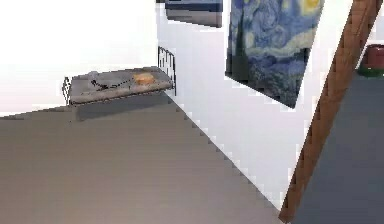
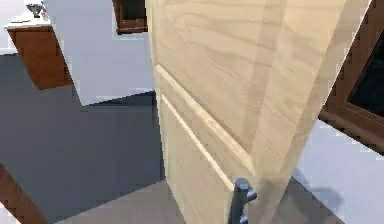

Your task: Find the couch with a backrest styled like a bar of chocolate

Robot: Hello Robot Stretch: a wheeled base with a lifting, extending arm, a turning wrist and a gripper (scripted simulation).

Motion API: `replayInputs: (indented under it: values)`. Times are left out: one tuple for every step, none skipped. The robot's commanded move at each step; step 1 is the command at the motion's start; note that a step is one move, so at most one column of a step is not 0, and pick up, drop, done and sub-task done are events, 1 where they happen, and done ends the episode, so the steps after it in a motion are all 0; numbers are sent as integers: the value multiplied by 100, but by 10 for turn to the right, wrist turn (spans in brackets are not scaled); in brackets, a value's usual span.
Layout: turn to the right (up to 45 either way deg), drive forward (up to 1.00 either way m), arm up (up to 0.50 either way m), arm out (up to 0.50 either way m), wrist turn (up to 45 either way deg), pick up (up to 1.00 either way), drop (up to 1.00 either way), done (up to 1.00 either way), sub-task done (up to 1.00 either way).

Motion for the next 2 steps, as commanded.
replayInputs:
  values:
    - [450, 0, 0, 0, 0, 0, 0, 0, 0]
    - [0, 100, 0, 0, 0, 0, 0, 0, 0]
